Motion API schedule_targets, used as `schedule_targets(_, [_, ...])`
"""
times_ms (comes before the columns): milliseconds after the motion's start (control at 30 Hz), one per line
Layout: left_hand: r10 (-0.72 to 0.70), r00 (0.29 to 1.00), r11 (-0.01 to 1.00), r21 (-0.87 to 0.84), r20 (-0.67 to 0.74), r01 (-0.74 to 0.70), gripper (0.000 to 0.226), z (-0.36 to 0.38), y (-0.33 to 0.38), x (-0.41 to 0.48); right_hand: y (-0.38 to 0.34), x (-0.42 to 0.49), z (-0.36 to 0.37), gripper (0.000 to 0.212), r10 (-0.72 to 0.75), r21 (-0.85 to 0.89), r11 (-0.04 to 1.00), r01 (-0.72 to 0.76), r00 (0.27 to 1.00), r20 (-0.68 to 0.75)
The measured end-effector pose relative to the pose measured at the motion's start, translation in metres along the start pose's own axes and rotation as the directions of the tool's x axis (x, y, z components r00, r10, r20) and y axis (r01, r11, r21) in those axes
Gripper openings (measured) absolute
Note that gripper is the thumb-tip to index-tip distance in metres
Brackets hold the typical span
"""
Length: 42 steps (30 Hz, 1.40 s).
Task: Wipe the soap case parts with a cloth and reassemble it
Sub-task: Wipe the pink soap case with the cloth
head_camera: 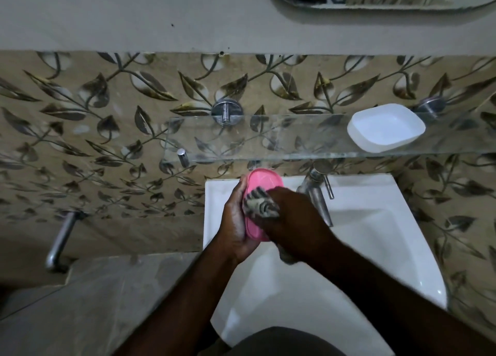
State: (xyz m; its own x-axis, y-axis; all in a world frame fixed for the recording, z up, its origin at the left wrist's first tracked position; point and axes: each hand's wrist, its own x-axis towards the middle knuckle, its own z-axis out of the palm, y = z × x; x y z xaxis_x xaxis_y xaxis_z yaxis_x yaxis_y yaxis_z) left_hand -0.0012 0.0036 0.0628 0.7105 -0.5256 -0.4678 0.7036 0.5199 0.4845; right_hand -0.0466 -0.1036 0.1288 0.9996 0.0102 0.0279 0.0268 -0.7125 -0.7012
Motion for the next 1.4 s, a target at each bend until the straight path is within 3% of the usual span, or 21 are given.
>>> schedule_targets(67, [0.038, 0.999, 0.999, 0.032, 0.03, -0.039, 0.061, 0.01, -0.001, -0.002, -0.003, 0.017, -0.012, 0.019, 0.017, 0.01, 1.0, -0.016, 0.989, -0.148])
schedule_targets(133, [0.056, 0.998, 0.997, 0.043, 0.032, -0.057, 0.059, 0.016, 0.002, -0.002, -0.005, 0.023, -0.015, 0.009, 0.027, 0.062, 0.998, -0.016, 0.981, -0.19])
schedule_targets(167, [0.056, 0.998, 0.997, 0.053, 0.031, -0.057, 0.063, 0.016, 0.005, -0.002, -0.006, 0.019, -0.012, 0.003, 0.03, 0.1, 0.995, -0.015, 0.989, -0.142])
schedule_targets(233, [0.04, 0.999, 0.998, 0.057, 0.024, -0.041, 0.078, 0.013, 0.013, -0.002, -0.006, 0.0, -0.001, 0.023, 0.051, 0.179, 0.982, -0.05, 0.999, 0.001])
schedule_targets(300, [0.053, 0.999, 0.996, 0.067, 0.01, -0.054, 0.084, 0.007, 0.018, 0.0, 0.0, -0.016, 0.011, 0.027, 0.064, 0.187, 0.979, -0.078, 0.995, 0.081])
schedule_targets(367, [0.07, 0.998, 0.996, 0.056, -0.012, -0.069, 0.081, 0.004, 0.017, 0.002, 0.011, -0.021, 0.015, 0.03, -0.004, 0.05, 0.999, 0.001, 0.998, 0.059])
schedule_targets(433, [0.068, 0.997, 0.998, 0.011, -0.041, -0.068, 0.077, 0.001, 0.011, 0.005, 0.013, -0.02, 0.014, 0.019, -0.05, -0.036, 0.998, 0.052, 0.997, 0.057])
schedule_targets(533, [0.056, 0.998, 0.998, -0.012, -0.042, -0.057, 0.079, 0.007, 0.009, 0.005, 0.007, -0.018, 0.016, 0.011, 0.048, 0.09, 0.995, -0.05, 0.998, 0.029])
schedule_targets(633, [0.092, 0.996, 0.995, 0.026, -0.005, -0.091, 0.079, 0.011, 0.014, 0.003, 0.002, -0.015, 0.014, 0.023, 0.078, 0.284, 0.955, -0.084, 0.996, 0.032])
schedule_targets(667, [0.103, 0.995, 0.993, 0.051, 0.009, -0.103, 0.077, 0.011, 0.016, 0.003, 0.002, -0.016, 0.012, 0.022, 0.035, 0.255, 0.966, -0.045, 0.999, 0.041])
schedule_targets(733, [0.127, 0.992, 0.988, 0.086, 0.004, -0.127, 0.074, 0.011, 0.019, 0.004, 0.011, -0.017, 0.012, 0.006, -0.081, 0.034, 0.996, 0.08, 0.996, 0.038])
schedule_targets(833, [0.186, 0.982, 0.975, 0.118, 0.01, -0.186, 0.068, 0.009, 0.023, 0.006, 0.024, -0.016, 0.013, 0.011, -0.065, -0.159, 0.985, 0.059, 0.997, -0.031])
schedule_targets(900, [0.184, 0.983, 0.971, 0.154, 0.011, -0.183, 0.067, 0.009, 0.023, 0.006, 0.02, -0.014, 0.014, 0.013, 0.056, -0.068, 0.996, -0.06, 0.997, -0.057])
schedule_targets(1000, [0.18, 0.983, 0.96, 0.223, -0.025, -0.17, 0.068, 0.013, 0.02, 0.005, 0.006, -0.016, 0.018, 0.016, 0.203, 0.29, 0.934, -0.208, 0.978, 0.047])
schedule_targets(1067, [0.193, 0.981, 0.958, 0.223, -0.033, -0.181, 0.067, 0.014, 0.018, 0.005, 0.002, -0.018, 0.02, 0.017, 0.145, 0.251, 0.957, -0.142, 0.989, 0.008])
schedule_targets(1200, [0.198, 0.98, 0.967, 0.166, -0.016, -0.192, 0.067, 0.012, 0.019, 0.003, 0.024, -0.014, 0.011, 0.016, 0.112, -0.067, 0.991, -0.114, 0.993, -0.042])
schedule_targets(1300, [0.195, 0.98, 0.966, 0.183, -0.039, -0.185, 0.065, 0.013, 0.012, 0.002, 0.029, -0.014, 0.008, 0.02, 0.238, 0.058, 0.97, -0.236, 0.971, -0.035])
schedule_targets(1400, [0.212, 0.973, 0.961, 0.204, -0.096, -0.189, 0.069, 0.014, 0.008, 0.002, 0.015, -0.019, 0.015, 0.02, 0.186, 0.214, 0.958, -0.191, 0.982, 0.04])
